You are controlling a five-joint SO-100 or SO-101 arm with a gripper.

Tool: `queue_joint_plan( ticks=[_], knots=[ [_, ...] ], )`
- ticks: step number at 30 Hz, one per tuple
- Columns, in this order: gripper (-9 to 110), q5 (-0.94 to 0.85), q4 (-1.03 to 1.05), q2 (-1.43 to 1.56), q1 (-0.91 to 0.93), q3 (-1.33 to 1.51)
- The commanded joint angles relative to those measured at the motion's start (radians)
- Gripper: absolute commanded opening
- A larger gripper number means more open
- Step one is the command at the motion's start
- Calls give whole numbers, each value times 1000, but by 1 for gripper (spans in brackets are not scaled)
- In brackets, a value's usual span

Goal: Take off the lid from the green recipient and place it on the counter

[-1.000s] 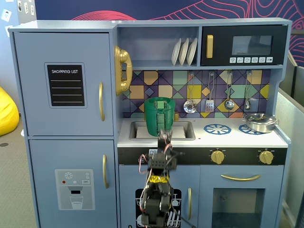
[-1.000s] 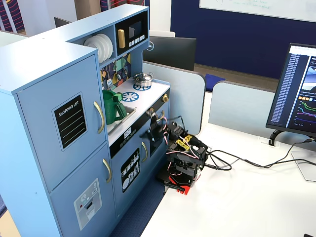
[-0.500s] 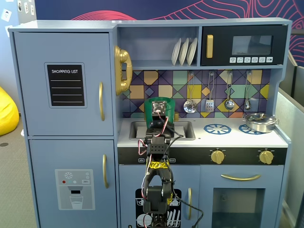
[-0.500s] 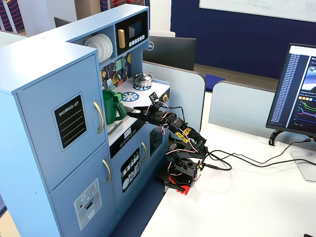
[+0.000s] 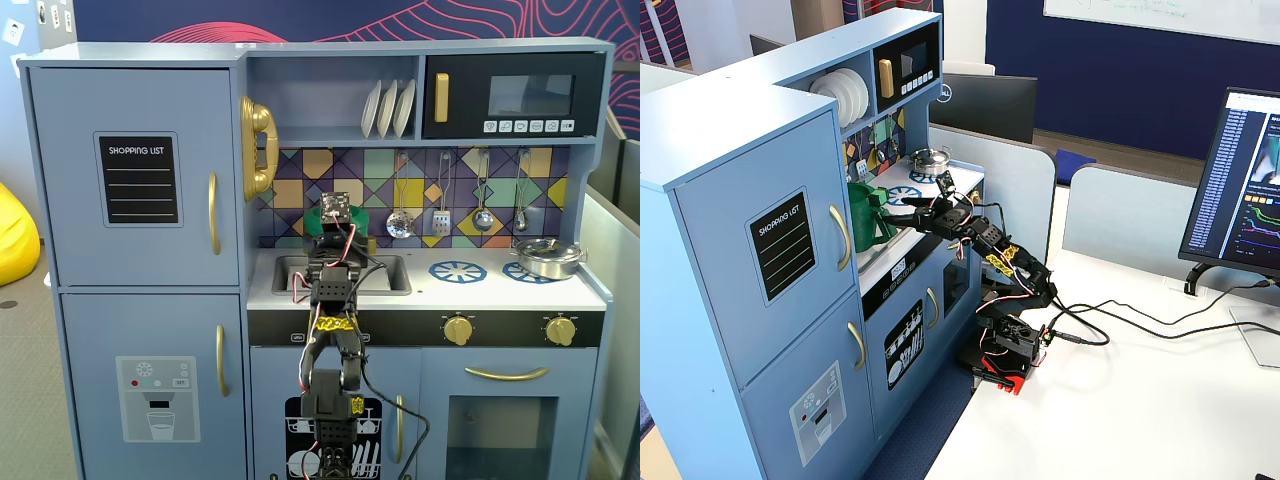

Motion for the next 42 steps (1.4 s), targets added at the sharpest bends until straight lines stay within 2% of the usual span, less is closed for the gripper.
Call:
queue_joint_plan(
  ticks=[1, 36, 40, 42],
  knots=[
    [37, 8, -44, -55, 25, -104],
    [31, -34, -135, -373, -15, -341],
    [28, -38, -135, -385, -18, -356],
    [22, -49, -135, -387, -26, -360]
  ],
)
